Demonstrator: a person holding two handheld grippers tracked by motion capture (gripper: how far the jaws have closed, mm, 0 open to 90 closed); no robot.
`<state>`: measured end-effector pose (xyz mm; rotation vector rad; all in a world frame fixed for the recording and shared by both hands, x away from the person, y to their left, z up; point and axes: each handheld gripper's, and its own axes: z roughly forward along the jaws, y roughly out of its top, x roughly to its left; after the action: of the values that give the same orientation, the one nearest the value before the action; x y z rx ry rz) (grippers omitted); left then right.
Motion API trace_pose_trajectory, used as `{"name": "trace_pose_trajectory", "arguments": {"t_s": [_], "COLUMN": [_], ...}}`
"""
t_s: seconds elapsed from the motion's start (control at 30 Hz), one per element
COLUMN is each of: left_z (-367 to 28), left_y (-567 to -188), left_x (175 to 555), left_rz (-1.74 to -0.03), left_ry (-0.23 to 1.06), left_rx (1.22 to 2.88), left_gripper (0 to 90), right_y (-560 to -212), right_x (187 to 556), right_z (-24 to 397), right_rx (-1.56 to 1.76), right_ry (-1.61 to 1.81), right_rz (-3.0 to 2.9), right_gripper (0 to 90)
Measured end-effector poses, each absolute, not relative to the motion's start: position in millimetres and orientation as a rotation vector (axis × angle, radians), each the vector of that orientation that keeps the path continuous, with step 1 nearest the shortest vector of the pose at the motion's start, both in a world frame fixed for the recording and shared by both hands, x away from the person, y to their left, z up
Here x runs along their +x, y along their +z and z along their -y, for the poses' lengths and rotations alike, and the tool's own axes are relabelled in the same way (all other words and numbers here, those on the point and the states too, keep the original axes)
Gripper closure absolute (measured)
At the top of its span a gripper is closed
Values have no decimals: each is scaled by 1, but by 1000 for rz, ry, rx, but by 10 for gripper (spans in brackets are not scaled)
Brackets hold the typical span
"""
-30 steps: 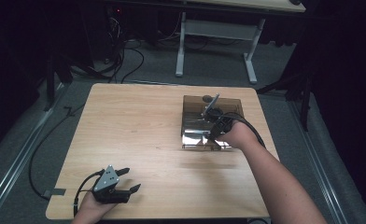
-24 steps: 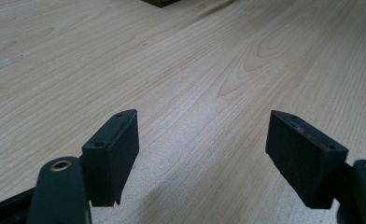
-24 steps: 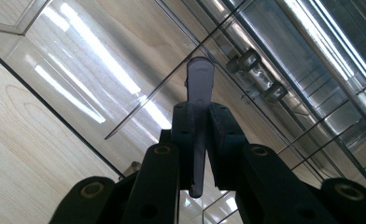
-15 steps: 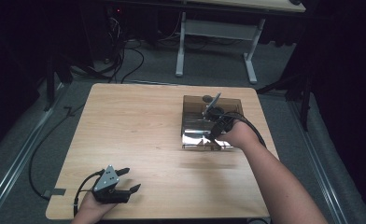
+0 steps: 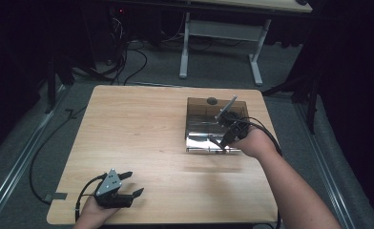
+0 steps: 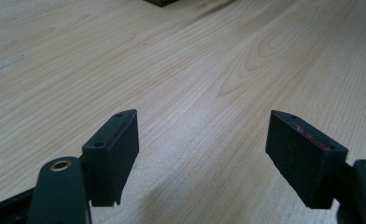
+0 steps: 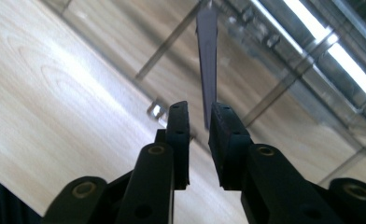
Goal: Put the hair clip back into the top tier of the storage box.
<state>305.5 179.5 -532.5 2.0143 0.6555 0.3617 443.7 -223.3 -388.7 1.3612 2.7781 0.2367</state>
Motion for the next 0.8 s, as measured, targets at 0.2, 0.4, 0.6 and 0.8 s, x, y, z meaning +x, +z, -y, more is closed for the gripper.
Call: {"name": "trace_pose_trajectory", "arguments": {"t_s": [0.2, 0.4, 0.6, 0.8], "left_z": [-179, -179, -179, -179], "left_y": [-533, -533, -533, -533], "left_x": [306, 306, 305, 305], "left_rz": [-657, -659, -660, -662], "left_ry": [365, 369, 368, 367], "left_rx": [2018, 2016, 2014, 2011], "left_gripper": [262, 262, 262, 262], "right_y": [-388, -392, -403, -424], "right_x": [429, 418, 408, 396], "right_z": [228, 231, 233, 235], "right_rx": [1350, 1388, 1366, 1368], "right_ry": [232, 222, 235, 288], "right_rz": [-2788, -2796, -2816, -2788], "right_gripper": [827, 837, 835, 773]}}
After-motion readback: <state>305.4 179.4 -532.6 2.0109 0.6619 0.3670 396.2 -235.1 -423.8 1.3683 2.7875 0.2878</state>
